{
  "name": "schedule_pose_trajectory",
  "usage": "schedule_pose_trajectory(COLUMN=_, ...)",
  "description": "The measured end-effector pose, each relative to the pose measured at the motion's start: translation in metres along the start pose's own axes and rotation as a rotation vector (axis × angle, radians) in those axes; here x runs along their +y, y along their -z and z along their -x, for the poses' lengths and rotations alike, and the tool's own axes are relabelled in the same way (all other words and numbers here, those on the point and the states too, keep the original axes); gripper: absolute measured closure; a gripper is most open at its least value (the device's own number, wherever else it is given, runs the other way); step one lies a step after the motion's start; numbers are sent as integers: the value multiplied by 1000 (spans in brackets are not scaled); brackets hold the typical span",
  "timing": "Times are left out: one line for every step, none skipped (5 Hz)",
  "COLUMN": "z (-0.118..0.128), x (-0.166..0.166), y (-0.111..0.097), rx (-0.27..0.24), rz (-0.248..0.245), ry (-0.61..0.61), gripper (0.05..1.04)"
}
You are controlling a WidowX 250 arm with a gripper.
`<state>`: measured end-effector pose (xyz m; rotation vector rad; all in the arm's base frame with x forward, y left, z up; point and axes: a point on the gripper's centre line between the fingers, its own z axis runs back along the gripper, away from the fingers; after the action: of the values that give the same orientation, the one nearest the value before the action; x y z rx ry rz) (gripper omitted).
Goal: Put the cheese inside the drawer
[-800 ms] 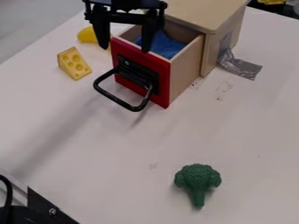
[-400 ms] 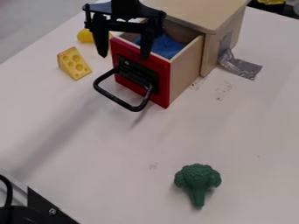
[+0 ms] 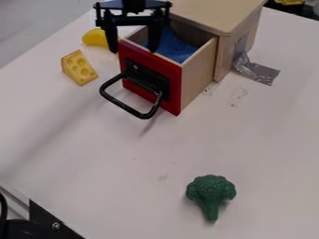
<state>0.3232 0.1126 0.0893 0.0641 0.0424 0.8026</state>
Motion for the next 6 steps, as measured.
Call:
schedule_pose_trajectory(z=-13, x=13, y=-3, rx=2, rz=20, ry=-88, gripper=84)
schedule_pose_trajectory(z=-22, x=21, y=-15, rx=9, rz=44, ry=-137, gripper=84)
schedule_pose_trajectory(z=-29, x=31, y=-11, rx=-5, rz=59, ry=-211, gripper=84)
schedule_pose_trajectory(z=-33, x=40, y=-2, rx=-29, rz=62, ry=-310, gripper=84)
schedule_pose_trajectory(z=-40, x=44, y=5, rx=-84, rz=55, ry=-389, gripper=84)
schedule_pose_trajectory(z=-46, x=48, y=28, rx=-80, rz=1, ry=-420, gripper=84)
